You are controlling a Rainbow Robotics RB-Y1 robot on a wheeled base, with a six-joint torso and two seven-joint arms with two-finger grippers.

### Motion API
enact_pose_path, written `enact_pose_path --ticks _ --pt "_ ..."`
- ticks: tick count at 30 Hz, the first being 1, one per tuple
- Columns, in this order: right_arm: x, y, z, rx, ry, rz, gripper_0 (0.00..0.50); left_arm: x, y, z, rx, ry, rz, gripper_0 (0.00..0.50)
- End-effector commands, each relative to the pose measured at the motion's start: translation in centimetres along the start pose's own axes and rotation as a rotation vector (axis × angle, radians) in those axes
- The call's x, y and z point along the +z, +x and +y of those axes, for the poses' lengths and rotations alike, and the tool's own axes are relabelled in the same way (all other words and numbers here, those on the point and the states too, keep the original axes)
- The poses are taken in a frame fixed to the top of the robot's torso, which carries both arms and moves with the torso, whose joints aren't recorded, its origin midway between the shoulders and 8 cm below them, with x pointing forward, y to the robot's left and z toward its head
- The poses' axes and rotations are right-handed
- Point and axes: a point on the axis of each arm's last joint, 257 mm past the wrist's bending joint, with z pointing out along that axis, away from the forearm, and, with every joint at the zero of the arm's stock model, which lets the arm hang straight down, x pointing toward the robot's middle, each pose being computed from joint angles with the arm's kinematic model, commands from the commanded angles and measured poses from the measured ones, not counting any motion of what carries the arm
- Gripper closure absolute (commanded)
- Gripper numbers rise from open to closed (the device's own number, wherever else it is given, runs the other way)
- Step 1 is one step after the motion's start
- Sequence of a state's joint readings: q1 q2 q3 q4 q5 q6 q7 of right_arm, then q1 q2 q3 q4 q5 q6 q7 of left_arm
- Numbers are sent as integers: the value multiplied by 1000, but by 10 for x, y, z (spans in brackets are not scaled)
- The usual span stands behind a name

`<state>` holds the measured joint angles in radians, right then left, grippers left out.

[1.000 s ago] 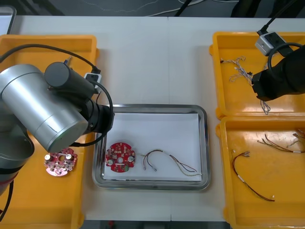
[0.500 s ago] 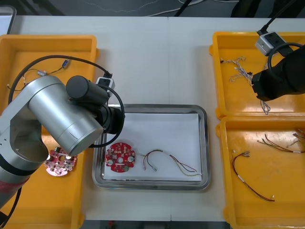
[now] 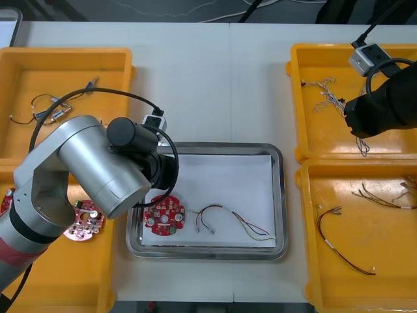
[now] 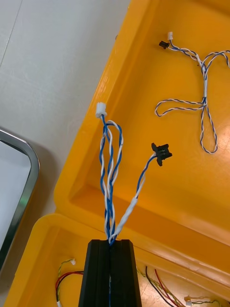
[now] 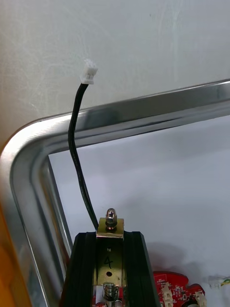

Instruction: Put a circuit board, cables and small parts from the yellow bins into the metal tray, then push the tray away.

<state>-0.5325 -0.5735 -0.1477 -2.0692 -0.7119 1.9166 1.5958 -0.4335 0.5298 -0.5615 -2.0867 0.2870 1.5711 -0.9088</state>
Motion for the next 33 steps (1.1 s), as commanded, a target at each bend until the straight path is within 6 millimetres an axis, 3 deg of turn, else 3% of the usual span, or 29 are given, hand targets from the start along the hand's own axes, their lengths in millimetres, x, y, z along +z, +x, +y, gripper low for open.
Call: enact_pose_path --ticks 1,22,33 --pt "-2 -2 11 -6 -5 -12 500 3 9 -17 -58 20 5 500" --pt "-2 -2 11 -6 -5 -12 500 28 13 -13 -63 8 -1 500" --pt "-2 -2 11 -6 -5 -12 500 29 17 -16 -60 11 5 500"
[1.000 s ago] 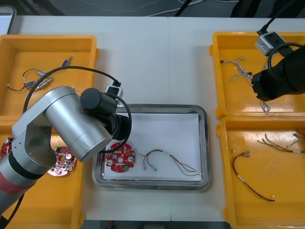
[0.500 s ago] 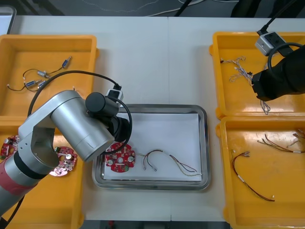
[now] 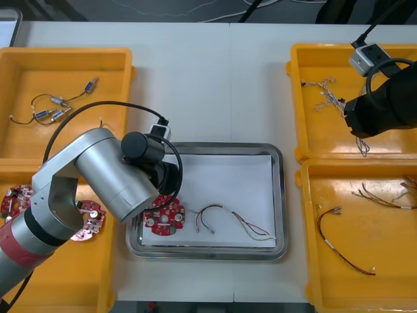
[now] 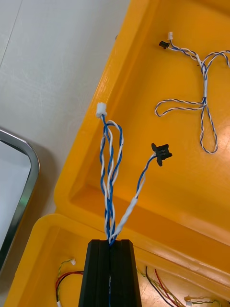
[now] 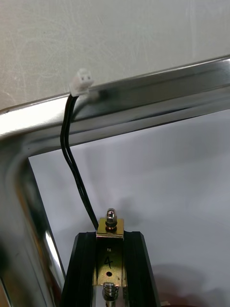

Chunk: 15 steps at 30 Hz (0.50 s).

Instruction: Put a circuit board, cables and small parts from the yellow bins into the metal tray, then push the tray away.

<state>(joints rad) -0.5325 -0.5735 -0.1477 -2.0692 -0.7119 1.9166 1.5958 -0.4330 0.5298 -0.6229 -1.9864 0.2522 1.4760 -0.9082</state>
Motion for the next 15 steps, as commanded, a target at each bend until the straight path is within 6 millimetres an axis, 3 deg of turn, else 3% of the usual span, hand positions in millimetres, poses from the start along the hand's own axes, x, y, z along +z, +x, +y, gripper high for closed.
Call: enact_pose_path --ticks 1,15 --pt "-2 -2 11 -6 -5 -12 500 1 5 -15 -86 25 -3 500" --pt "-2 -2 11 -6 -5 -12 500 1 5 -16 -85 26 -5 500"
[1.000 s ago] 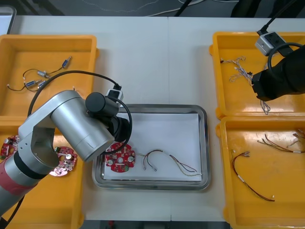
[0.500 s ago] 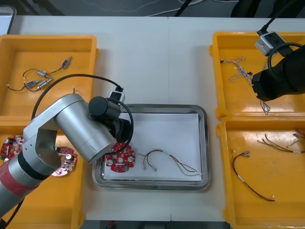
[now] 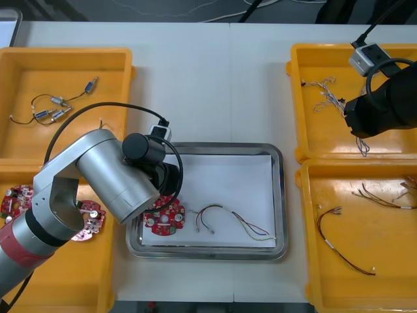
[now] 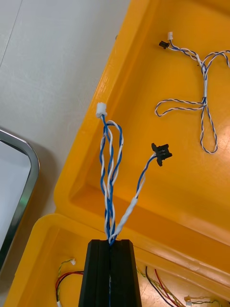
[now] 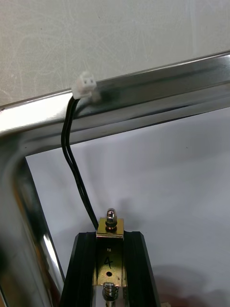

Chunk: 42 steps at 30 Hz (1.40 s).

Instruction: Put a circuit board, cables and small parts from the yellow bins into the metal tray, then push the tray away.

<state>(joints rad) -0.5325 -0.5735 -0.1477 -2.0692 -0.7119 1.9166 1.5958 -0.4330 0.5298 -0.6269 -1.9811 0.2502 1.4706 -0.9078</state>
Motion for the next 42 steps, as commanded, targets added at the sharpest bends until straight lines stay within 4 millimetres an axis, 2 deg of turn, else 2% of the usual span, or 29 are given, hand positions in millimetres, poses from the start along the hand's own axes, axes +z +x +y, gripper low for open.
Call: enact_pose_path --ticks 1,2,3,4,6,10,14,20,23,24,31,32,37,40,42 --pt "-2 -2 11 -6 -5 -12 500 -1 3 -16 -88 28 -7 460" --pt "-2 -2 11 -6 -5 -12 500 -1 3 -16 -88 29 -8 428" --pt "-2 -2 11 -6 -5 -12 500 -1 3 -16 -88 30 -9 365" --pt "-2 -2 11 -6 -5 -12 500 -1 3 -16 -89 30 -9 344" --pt "-2 -2 11 -6 -5 -12 500 -1 2 -16 -89 31 -12 271" --pt "-2 -2 11 -6 -5 -12 500 -1 2 -17 -92 34 -14 99" --pt "-2 -2 11 -6 -5 -12 500 -1 2 -17 -95 34 -14 9" --pt "-2 -2 11 -6 -5 -12 500 -7 -4 -21 -94 44 -31 0" --pt "-2 -2 11 -6 -5 -12 500 -24 -12 -19 -107 52 -23 0" --pt "-2 -2 11 -6 -5 -12 500 -24 -12 -19 -107 52 -23 0" --pt "-2 -2 11 -6 -5 -12 500 -66 -26 -14 -124 71 8 0" --pt "-2 -2 11 -6 -5 -12 500 -66 -26 -14 -124 71 8 0" --pt "-2 -2 11 -6 -5 -12 500 -99 -41 -1 -160 90 15 0" --pt "-2 -2 11 -6 -5 -12 500 -109 -45 7 -171 79 10 0" --pt "-2 -2 11 -6 -5 -12 500 -119 -50 20 -184 64 14 0"
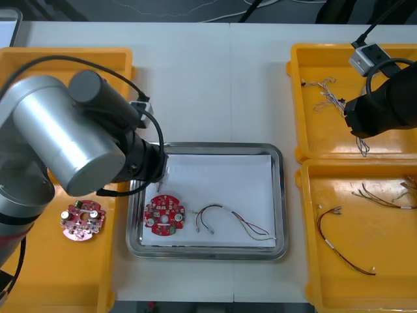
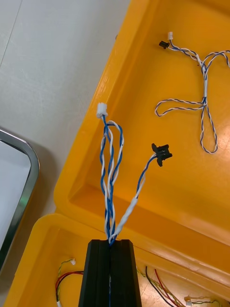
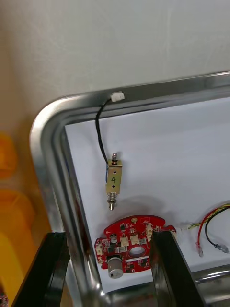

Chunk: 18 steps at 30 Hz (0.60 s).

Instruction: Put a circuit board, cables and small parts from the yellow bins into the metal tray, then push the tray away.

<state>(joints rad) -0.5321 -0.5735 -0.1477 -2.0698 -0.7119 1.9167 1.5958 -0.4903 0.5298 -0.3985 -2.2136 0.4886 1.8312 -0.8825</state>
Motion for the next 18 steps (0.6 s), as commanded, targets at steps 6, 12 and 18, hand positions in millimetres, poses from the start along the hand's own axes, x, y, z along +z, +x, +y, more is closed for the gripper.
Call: enact_pose_path --ticks 6,12,18 --pt "-1 -2 11 -5 -5 -12 500 -55 -47 29 -138 19 -94 0" --pt "-1 -2 11 -5 -5 -12 500 -68 -65 62 -151 -23 -141 0" --pt "-1 -2 11 -5 -5 -12 500 -69 -71 93 -195 -63 -137 0"
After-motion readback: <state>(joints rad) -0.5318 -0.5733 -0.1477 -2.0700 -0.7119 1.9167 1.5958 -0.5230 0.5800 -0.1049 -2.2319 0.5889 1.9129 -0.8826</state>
